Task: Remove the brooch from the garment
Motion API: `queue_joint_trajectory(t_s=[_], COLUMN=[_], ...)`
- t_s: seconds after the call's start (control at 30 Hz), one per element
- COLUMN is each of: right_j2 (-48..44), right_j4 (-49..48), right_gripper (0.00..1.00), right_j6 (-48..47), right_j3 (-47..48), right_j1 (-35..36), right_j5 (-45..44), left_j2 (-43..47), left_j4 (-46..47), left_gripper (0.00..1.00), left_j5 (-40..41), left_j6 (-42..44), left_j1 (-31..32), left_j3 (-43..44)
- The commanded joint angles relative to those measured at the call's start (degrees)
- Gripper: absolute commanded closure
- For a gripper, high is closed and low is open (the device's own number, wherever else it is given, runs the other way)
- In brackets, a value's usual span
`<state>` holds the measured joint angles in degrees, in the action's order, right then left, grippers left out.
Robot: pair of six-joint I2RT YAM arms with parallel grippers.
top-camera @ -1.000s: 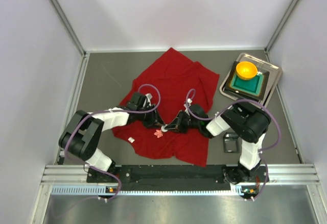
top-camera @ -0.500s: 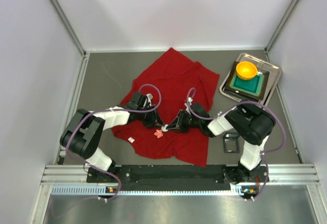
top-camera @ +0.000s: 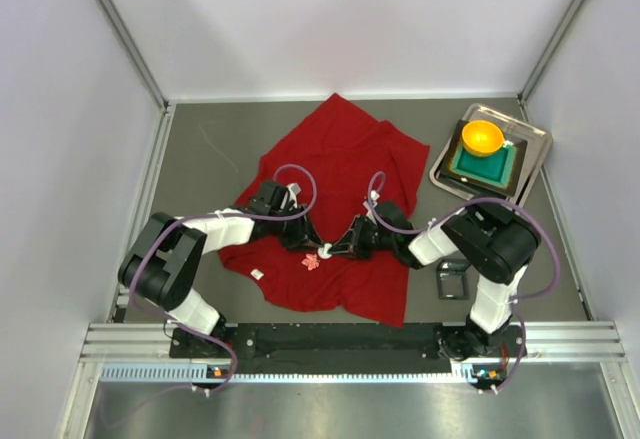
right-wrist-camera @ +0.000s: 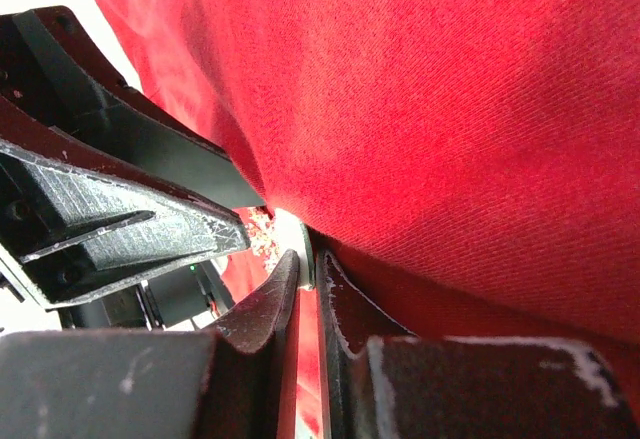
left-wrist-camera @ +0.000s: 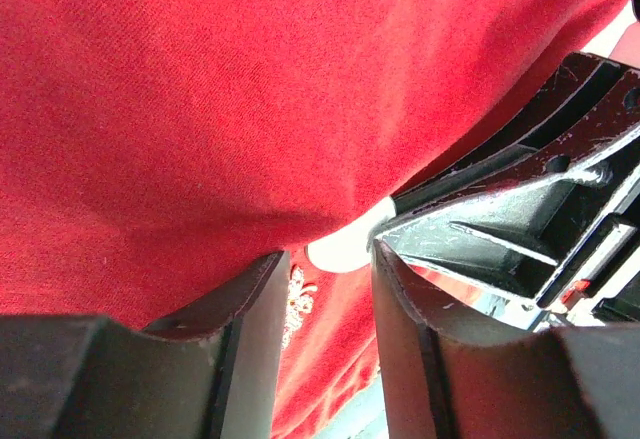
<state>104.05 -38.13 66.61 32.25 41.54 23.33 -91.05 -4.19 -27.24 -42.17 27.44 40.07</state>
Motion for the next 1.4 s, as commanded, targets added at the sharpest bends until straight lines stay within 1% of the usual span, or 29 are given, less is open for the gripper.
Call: queue_joint_trajectory(t_s=[0.0,0.1,0.27,0.37,0.43,0.47,0.57,0.63,0.73,0.77,0.83,0.87,0.97,1.0,1.03,1.1,1.23,1.27,1.37], right_j2=[2.03,3.70,4.41,4.85,4.67,4.50,3.88,3.70,3.62,3.79,4.67,4.93,6.77,7.56,8.01,8.71,9.59,9.68,10.90], right_j4=[-2.65,-3.53,-1.16,-0.98,-0.46,-0.02,1.47,1.92,0.43,-0.79,-2.12,-3.26,-7.91,-10.54,-11.61,-14.15,-18.55,-19.34,-21.98], right_gripper=[1.00,1.00,1.00,1.00,1.00,1.00,1.00,1.00,1.00,1.00,1.00,1.00,1.00,1.00,1.00,1.00,1.00,1.00,1.00], right_j6=[-2.36,-3.59,-6.05,-6.14,-5.97,-6.05,-6.23,-5.97,-4.92,-4.47,-3.08,-2.46,0.36,1.15,2.89,4.84,9.14,9.85,12.05], right_j3=[0.71,1.58,2.29,2.55,2.73,2.82,3.43,3.87,4.40,4.57,4.75,4.58,3.79,3.61,3.44,3.00,2.20,1.86,1.59], right_j1=[-2.07,-3.21,-3.66,-3.57,-3.57,-3.57,-3.57,-3.66,-3.57,-3.66,-3.57,-3.66,-3.57,-3.57,-3.66,-3.66,-3.66,-3.66,-3.57], right_j5=[2.41,5.93,6.46,6.55,6.38,6.03,5.49,5.76,7.07,7.51,9.09,9.45,10.94,11.47,11.73,12.26,11.47,11.30,11.12], left_j2=[-2.03,-2.64,-3.88,-3.53,-3.18,-2.48,0.68,1.74,1.31,0.70,-0.09,-0.27,-0.10,0.08,0.17,1.13,3.24,3.94,4.47], left_j4=[-1.00,-1.26,-1.79,-1.61,-2.40,-2.58,-0.13,1.10,0.93,1.19,2.24,4.86,10.15,12.60,13.23,14.46,14.82,14.82,15.08], left_gripper=[0.56,0.56,0.58,0.56,0.60,0.67,0.69,0.67,0.66,0.64,0.57,0.54,0.54,0.56,0.59,0.61,0.60,0.58,0.56], left_j5=[-0.09,-0.27,-1.05,-0.80,0.43,1.66,2.89,2.99,2.90,2.64,0.10,-1.31,-5.88,-6.59,-7.38,-7.65,-6.95,-6.51,-6.59], left_j6=[3.15,4.11,5.08,5.08,5.08,4.65,2.28,1.31,0.78,0.25,-0.97,-2.98,-7.90,-8.97,-9.85,-11.87,-13.99,-14.51,-15.39], left_j1=[0.24,0.24,0.24,0.33,0.24,0.16,0.24,0.16,0.24,0.07,-0.63,-1.59,-3.96,-4.32,-4.59,-4.94,-5.29,-5.38,-5.64], left_j3=[0.79,1.23,1.67,1.15,0.88,0.71,-1.57,-3.07,-2.81,-2.72,-3.24,-3.77,-7.19,-8.42,-8.78,-9.57,-10.28,-10.28,-10.46])
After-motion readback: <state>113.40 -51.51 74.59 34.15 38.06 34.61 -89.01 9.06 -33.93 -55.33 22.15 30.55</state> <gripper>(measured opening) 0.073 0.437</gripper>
